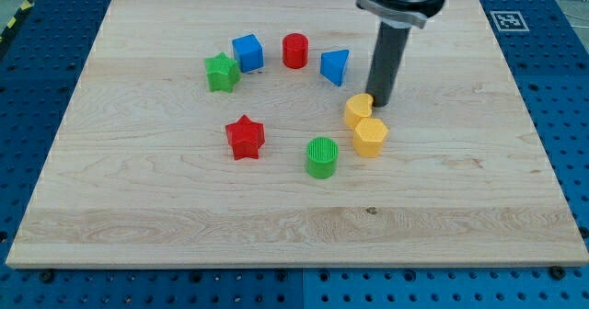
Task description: Drag the yellow heart to the top of the yellow hexagon
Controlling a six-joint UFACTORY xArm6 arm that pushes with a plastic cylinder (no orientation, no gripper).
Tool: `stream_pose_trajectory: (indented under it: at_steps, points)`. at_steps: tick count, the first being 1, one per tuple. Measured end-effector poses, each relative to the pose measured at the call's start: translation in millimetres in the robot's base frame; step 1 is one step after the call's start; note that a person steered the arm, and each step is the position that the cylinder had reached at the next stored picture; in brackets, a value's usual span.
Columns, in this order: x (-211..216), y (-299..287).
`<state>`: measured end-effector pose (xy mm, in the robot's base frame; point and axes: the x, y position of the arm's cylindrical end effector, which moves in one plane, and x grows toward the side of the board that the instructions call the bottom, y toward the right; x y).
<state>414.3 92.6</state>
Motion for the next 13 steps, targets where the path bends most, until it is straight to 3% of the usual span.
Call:
stream_pose_trajectory:
  at_steps: [2,5,9,11,13]
  points:
    - [3,38]
    - [35,-23]
    - [72,-48]
    - [37,-66]
    - [33,-60]
